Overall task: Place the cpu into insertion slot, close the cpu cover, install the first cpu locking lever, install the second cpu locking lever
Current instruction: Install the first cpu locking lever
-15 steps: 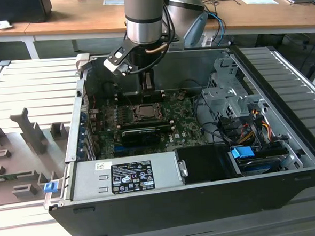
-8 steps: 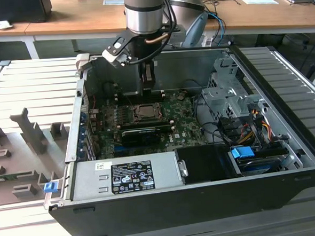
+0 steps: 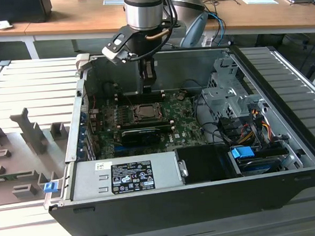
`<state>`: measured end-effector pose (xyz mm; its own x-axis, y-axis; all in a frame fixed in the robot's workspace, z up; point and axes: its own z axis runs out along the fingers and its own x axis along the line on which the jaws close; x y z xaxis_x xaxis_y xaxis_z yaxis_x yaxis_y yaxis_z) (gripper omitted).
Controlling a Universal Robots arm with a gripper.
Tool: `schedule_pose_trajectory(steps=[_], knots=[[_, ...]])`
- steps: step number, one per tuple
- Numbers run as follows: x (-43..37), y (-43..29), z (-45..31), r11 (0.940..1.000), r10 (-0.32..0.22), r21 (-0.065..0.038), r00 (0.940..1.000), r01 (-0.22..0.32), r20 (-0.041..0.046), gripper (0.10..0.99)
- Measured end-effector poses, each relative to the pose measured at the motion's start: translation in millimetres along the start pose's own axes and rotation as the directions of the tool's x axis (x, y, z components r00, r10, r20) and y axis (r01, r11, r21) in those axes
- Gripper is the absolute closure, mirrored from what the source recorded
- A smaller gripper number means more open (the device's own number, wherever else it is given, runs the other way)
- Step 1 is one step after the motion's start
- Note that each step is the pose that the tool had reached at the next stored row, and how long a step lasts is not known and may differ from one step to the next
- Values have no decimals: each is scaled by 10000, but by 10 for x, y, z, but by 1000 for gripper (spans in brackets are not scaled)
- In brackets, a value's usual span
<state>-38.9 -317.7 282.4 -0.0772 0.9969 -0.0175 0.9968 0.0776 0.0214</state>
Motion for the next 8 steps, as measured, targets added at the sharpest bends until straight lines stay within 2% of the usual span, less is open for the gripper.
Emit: schedule_pose_trajectory(steps=[3,5,8], knots=[[0,0,1,9979,-647,-12,9979,647,-14,980],[0,0,1,9942,-1079,-20,9942,1079,-22,980],[0,0,2,9836,-1801,-37,9836,1801,-36,980]])
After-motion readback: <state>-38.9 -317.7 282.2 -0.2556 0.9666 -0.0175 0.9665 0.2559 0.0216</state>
